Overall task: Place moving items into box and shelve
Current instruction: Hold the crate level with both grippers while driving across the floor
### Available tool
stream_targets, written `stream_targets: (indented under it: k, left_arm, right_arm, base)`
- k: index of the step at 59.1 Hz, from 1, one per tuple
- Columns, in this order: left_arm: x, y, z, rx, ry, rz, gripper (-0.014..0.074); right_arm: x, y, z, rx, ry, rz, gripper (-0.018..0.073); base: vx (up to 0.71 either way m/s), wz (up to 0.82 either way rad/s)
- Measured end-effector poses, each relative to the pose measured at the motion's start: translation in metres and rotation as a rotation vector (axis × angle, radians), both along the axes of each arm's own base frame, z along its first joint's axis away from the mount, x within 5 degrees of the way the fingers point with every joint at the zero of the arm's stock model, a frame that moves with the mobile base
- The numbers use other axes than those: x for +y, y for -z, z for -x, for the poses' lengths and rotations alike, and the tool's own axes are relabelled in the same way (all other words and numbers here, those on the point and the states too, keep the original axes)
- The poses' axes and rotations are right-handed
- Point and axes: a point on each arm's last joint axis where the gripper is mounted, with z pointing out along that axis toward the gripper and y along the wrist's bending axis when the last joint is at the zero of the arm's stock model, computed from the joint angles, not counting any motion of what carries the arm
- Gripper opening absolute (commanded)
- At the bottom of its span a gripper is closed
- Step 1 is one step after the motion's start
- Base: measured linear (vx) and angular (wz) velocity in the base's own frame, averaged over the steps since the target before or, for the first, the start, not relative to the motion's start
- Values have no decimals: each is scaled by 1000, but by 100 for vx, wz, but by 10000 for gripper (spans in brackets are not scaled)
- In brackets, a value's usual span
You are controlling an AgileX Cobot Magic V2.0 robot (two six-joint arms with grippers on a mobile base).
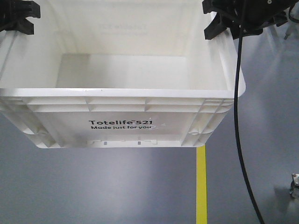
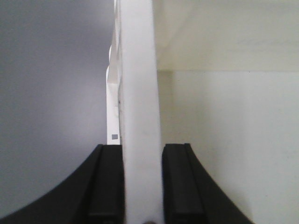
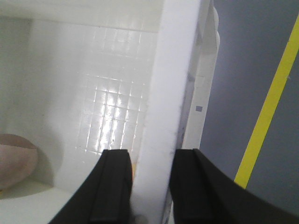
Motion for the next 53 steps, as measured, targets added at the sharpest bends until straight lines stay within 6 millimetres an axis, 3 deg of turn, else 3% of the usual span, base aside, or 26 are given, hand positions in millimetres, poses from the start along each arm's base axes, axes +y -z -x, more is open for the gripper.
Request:
stream_targets:
  k: [53]
  left_arm:
    - [0,0,0,1,0,-1,-16]
  right_arm:
    - [0,0,0,0,0,0,-11]
  base:
    - [53,-23]
